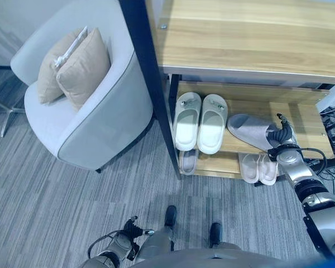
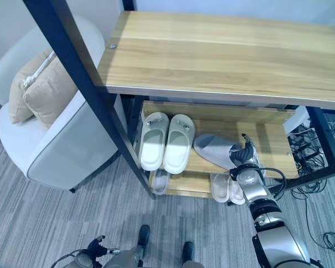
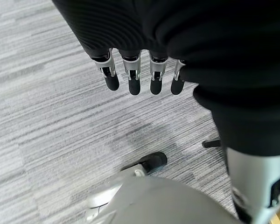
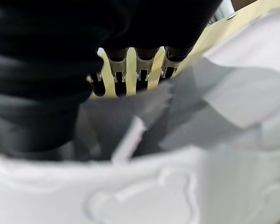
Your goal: Arrange the slippers neatly on the shoe rack.
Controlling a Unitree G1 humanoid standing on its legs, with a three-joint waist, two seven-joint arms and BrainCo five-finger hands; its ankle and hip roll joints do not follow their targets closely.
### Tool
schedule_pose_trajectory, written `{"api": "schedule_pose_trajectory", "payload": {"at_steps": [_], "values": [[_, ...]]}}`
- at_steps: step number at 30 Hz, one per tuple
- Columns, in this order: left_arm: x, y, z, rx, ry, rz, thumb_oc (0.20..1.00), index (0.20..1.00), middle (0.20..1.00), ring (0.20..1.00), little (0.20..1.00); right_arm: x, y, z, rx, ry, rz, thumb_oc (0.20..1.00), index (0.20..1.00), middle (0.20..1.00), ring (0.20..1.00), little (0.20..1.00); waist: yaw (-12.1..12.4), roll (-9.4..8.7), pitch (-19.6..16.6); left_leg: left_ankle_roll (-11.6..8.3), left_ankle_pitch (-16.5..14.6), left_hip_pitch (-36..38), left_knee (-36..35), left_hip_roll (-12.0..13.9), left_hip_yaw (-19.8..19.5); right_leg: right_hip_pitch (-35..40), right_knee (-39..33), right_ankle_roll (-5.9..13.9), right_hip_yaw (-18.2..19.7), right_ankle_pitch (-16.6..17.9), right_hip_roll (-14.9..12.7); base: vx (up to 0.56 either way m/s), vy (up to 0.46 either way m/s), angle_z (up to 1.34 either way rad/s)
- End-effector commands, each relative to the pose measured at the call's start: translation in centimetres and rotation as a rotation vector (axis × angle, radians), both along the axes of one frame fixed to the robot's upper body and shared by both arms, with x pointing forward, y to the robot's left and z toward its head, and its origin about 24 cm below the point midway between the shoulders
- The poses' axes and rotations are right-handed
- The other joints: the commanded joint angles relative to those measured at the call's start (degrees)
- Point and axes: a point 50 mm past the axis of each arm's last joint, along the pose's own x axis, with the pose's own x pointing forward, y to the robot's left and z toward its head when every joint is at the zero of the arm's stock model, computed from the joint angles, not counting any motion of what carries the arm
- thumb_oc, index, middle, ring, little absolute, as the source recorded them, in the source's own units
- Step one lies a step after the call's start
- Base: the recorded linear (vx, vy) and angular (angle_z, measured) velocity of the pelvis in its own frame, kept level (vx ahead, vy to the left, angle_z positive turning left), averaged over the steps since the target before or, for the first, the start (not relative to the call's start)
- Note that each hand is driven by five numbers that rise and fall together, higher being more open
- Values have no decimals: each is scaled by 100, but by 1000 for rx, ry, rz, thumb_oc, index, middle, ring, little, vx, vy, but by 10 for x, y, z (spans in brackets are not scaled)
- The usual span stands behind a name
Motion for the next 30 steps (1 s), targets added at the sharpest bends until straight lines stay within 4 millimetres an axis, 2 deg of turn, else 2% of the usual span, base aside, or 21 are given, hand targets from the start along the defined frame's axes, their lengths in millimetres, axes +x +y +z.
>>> {"api": "schedule_pose_trajectory", "payload": {"at_steps": [1,6,11,17,20,22,23,24,26,28,30], "values": [[1,12,1,38,29,8,1000,1000,1000,1000,1000,13,-6,32,-98,-78,53,200,200,200,200,200,68,-31,-33,-202,-556,102,55,109,461,372,53,277,-87,-199,-254,0,0,0],[1,12,1,39,29,8,1000,1000,1000,1000,1000,11,-7,23,-147,-12,59,200,200,200,200,200,88,-36,-13,-198,-560,102,55,103,436,394,53,274,-106,-197,-252,6,0,0],[5,13,3,47,18,11,1000,1000,1000,1000,1000,2,-17,17,-160,-14,-16,200,200,200,200,200,43,-28,-48,-186,-606,207,55,100,449,483,53,268,-88,-227,-249,0,0,0],[4,16,3,61,26,24,1000,1000,1000,1000,1000,-27,-37,14,-184,-90,-119,200,200,200,200,200,-127,-14,-210,-149,-735,477,55,130,528,699,54,275,-34,-281,-255,4,-5,-2],[-1,16,1,51,38,40,1000,1000,1000,1000,1000,-35,-26,13,-138,-140,-61,200,200,200,200,200,-205,1,-296,-147,-788,619,55,163,595,783,60,280,34,-312,-249,-15,-13,-12],[-10,18,-1,37,65,64,1000,1000,1000,1000,1000,-44,-9,6,-116,-121,71,200,200,200,200,200,-271,-4,-391,-121,-872,823,55,226,717,854,62,271,225,-327,-235,-4,-14,-33],[-10,18,-1,37,66,64,1000,1000,1000,1000,1000,-45,-9,6,-115,-120,71,200,200,200,200,200,-261,-5,-391,-121,-875,831,55,227,725,858,62,271,234,-328,-235,-12,-14,-56],[-17,19,-3,28,82,80,1000,1000,1000,1000,1000,-58,0,-5,-94,-90,134,200,200,200,200,200,-311,0,-455,-98,-924,979,55,243,777,941,71,262,330,-356,-231,-9,-9,-57],[-21,18,-4,20,89,90,1000,1000,1000,1000,1000,-67,6,-13,-55,-71,158,200,200,200,200,200,-347,9,-489,-86,-949,1069,55,261,803,992,84,258,364,-375,-233,-12,-14,-31],[-32,17,-7,-3,112,120,1000,1000,1000,1000,1000,-95,12,-36,-6,19,195,200,200,200,200,200,-431,20,-568,-78,-979,1238,55,279,851,1105,89,250,426,-404,-237,-24,-21,-8],[-36,17,-7,-10,120,129,1000,1000,1000,1000,1000,-105,13,-41,19,38,200,200,200,200,200,200,-460,18,-592,-72,-987,1272,55,275,859,1138,89,248,434,-411,-238,-20,-8,-12]]}}
